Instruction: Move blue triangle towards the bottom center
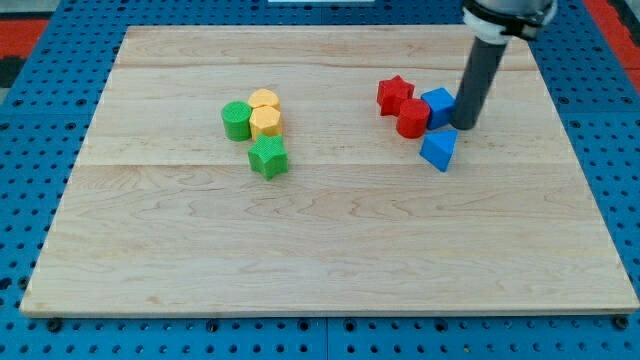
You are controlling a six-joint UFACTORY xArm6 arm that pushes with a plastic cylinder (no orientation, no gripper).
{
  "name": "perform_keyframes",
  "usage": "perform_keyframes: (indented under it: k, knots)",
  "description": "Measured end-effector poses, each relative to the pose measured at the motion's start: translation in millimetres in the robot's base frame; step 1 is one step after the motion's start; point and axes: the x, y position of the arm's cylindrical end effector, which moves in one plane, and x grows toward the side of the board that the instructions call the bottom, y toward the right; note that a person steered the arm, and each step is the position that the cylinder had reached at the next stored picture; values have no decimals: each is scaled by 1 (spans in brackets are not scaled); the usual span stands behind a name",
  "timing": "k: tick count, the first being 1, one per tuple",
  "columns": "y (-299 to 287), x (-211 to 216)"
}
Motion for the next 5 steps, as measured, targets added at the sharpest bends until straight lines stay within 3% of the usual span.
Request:
perform_keyframes:
  k: [1, 3, 5]
  knots:
    - [-22, -11]
    - [3, 55]
    - [-11, 40]
